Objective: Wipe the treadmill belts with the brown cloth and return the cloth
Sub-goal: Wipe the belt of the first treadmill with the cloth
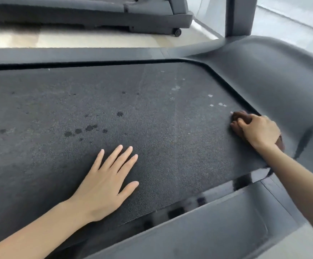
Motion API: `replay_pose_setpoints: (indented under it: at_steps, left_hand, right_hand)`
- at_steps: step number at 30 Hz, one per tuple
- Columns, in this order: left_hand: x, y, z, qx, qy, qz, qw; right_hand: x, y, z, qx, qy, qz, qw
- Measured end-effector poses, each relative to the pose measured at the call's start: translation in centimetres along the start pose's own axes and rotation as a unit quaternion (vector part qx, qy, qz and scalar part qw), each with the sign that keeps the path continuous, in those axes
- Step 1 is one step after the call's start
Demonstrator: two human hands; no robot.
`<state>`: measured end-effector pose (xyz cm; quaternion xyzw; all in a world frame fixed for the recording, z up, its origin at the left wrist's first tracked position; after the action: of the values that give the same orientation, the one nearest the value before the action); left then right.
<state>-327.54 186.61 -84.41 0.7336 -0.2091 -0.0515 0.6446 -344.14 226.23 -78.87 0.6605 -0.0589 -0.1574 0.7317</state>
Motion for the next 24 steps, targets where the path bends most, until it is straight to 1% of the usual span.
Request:
replay_pose_setpoints:
  at_steps: [2, 3, 6, 8, 10, 11, 13, 16, 18, 20, 22, 24]
  left_hand:
    - [-0.8, 0.5, -0.4, -0.005, -0.005, -0.001, 1.000]
    - [-1.5, 0.9, -0.8, -0.010, -0.010, -0.004, 1.000]
    - [-4.6, 2.3, -3.2, -0.006, -0.035, -0.028, 0.999]
    - [-7.0, 2.8, -5.5, -0.014, -0.067, -0.044, 0.997]
    - [-8.5, 2.2, -6.7, -0.027, -0.076, -0.043, 0.996]
    - [-9.0, 1.7, -6.7, -0.024, -0.074, -0.037, 0.996]
    - [-9.2, 0.8, -6.5, -0.016, -0.083, -0.031, 0.996]
    - [-9.0, 0.2, -6.1, -0.012, -0.089, -0.034, 0.995]
    - [-9.1, 0.2, -6.1, -0.006, -0.090, -0.036, 0.995]
    - [-9.1, 0.3, -6.0, -0.003, -0.090, -0.041, 0.995]
    - [-9.1, 0.3, -6.0, -0.008, -0.092, -0.046, 0.995]
    - [-9.0, 0.4, -6.0, -0.004, -0.090, -0.049, 0.995]
  right_hand:
    - [1.5, -0.2, 1.2, -0.008, -0.001, 0.004, 1.000]
    - [2.6, -0.2, 2.4, -0.015, 0.013, 0.009, 1.000]
    - [7.6, -0.6, 7.4, -0.014, 0.104, 0.027, 0.994]
    - [11.8, -0.3, 10.1, -0.025, 0.174, 0.001, 0.984]
    - [14.7, -0.1, 10.4, -0.043, 0.214, -0.024, 0.976]
    - [14.7, -0.2, 9.3, -0.047, 0.215, -0.015, 0.975]
    - [12.5, -0.2, 5.4, -0.047, 0.166, 0.003, 0.985]
    - [7.5, 0.7, -1.2, 0.035, 0.064, -0.001, 0.997]
    - [5.7, 1.1, -3.2, 0.058, 0.022, 0.011, 0.998]
    - [6.0, 0.9, -2.7, 0.060, 0.018, 0.015, 0.998]
    - [8.3, 0.8, -1.6, 0.056, 0.025, 0.002, 0.998]
    - [11.7, 1.0, -0.5, 0.031, 0.063, -0.015, 0.997]
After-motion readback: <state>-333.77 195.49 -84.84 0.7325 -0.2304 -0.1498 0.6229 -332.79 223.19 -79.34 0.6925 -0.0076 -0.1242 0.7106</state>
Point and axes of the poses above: each hand's wrist, its own x-axis away from the middle knuckle, its own y-axis out of the back of the hand, z = x × y, the point moved 9 cm from there along -x, towards the middle knuckle, and after that the axes turned 9 degrees about z, right-handed, at the moved point
